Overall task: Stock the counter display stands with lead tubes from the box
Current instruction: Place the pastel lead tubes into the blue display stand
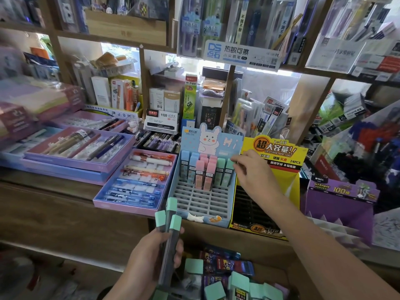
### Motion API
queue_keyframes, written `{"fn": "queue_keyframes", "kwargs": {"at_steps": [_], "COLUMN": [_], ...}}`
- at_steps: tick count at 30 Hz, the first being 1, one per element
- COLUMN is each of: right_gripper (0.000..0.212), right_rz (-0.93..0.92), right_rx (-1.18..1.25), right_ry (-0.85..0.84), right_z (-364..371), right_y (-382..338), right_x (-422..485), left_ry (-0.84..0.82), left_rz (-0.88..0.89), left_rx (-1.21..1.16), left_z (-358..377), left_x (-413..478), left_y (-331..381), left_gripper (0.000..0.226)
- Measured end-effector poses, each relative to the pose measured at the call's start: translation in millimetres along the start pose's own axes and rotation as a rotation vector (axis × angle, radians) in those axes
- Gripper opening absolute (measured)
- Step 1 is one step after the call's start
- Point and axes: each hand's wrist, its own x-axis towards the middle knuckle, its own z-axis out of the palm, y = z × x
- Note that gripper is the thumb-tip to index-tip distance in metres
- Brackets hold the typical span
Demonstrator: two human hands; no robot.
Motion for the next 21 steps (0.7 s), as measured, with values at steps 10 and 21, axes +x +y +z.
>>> {"fn": "queue_keyframes", "kwargs": {"at_steps": [10,21], "right_gripper": [0.028,0.018], "right_rz": [0.026,0.271], "right_rx": [0.095,0.817], "right_ry": [0.021,-0.419], "right_z": [-5,7], "right_y": [-16,-68], "right_x": [-18,-81], "left_ry": [-0.051,-0.067], "left_rz": [0.055,0.181], "left_rx": [-0.04,0.093], "left_z": [-8,-11], "left_x": [-2,-3], "left_y": [-1,-8], "left_gripper": [0.034,0.027]}}
